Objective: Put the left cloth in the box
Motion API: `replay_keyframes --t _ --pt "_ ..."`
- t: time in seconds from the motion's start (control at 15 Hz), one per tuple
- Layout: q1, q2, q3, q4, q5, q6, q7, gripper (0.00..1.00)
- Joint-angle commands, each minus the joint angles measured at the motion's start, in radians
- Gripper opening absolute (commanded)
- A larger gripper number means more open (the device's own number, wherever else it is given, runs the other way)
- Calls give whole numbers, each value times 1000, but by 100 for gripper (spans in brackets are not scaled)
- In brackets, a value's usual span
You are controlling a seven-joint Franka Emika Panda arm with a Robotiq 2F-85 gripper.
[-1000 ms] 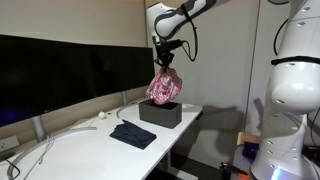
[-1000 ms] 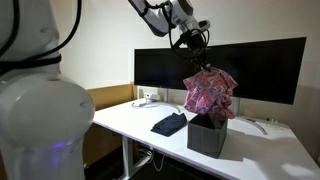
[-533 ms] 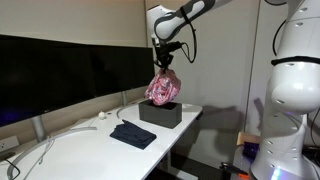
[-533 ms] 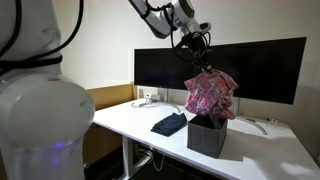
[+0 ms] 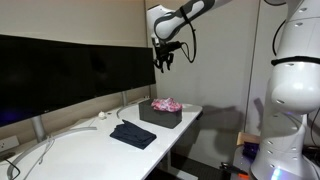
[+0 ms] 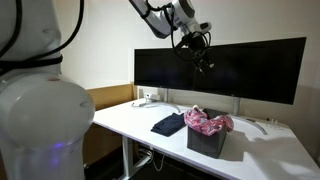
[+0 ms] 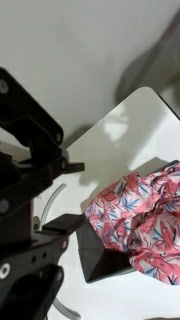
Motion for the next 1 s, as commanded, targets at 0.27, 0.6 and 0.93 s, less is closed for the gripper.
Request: replay_keyframes --t 0.27,0.6,0.93 --pt "-7 5 2 5 -6 12 -16 99" --pt "-5 1 5 5 2 -3 -2 100" --pt "-5 1 5 5 2 -3 -2 100"
